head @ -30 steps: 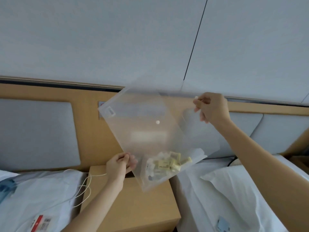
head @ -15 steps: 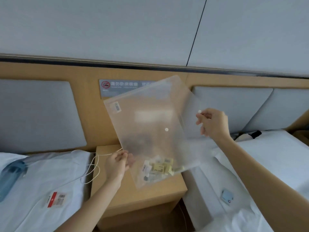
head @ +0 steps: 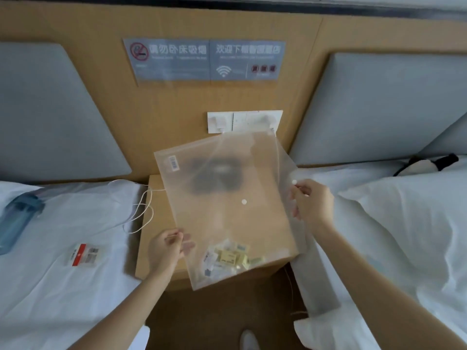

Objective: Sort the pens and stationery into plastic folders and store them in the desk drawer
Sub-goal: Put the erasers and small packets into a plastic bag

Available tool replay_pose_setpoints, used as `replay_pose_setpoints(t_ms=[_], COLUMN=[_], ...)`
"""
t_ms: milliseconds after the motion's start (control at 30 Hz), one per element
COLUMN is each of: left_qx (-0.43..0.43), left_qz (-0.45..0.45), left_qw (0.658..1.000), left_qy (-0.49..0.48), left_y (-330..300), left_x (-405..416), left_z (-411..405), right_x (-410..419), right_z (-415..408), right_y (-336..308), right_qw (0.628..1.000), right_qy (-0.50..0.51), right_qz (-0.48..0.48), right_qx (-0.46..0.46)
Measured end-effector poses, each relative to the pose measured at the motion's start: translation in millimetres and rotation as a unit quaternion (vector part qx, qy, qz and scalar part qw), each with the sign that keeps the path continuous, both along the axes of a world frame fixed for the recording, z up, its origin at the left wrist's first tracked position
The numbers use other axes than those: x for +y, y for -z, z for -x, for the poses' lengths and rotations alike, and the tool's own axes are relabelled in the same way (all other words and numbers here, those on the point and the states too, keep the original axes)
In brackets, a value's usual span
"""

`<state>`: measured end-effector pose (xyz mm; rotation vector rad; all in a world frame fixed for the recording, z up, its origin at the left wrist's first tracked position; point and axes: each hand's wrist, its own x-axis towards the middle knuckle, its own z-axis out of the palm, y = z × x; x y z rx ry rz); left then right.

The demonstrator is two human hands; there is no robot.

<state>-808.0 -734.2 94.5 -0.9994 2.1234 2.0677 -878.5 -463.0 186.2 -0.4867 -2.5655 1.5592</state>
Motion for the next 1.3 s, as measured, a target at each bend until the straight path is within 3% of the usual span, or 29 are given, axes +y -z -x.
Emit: replay_pose_setpoints(t_ms=[367,533,700,1000,1300], left_qx=[-0.086,-0.134,-0.130,-0.106,-0.036], left_qz=[0.030,0.052,0.077,0.131,0.325], left_qw=[0.995,0.987,0.986,0.984,0.945], left_qy=[-0.045,-0.073,-0.073,-0.049,0.022], left_y=[130,186,219,230,220], left_x=[27,43,50,46,65], left_z=[20,31,39,50,66], right_x=[18,23,23,45,70], right_z=[55,81,110,122,100], right_y=[159,205,235,274,290], right_qw=[0.997,0.996,0.993,0.989,0.985], right_qy=[-0.027,-0.062,-0.085,-0.085,-0.078], right_qz=[0.006,-0.021,-0.033,-0.035,-0.031], right_qx=[-0.070,-0.068,-0.069,-0.113,-0.148])
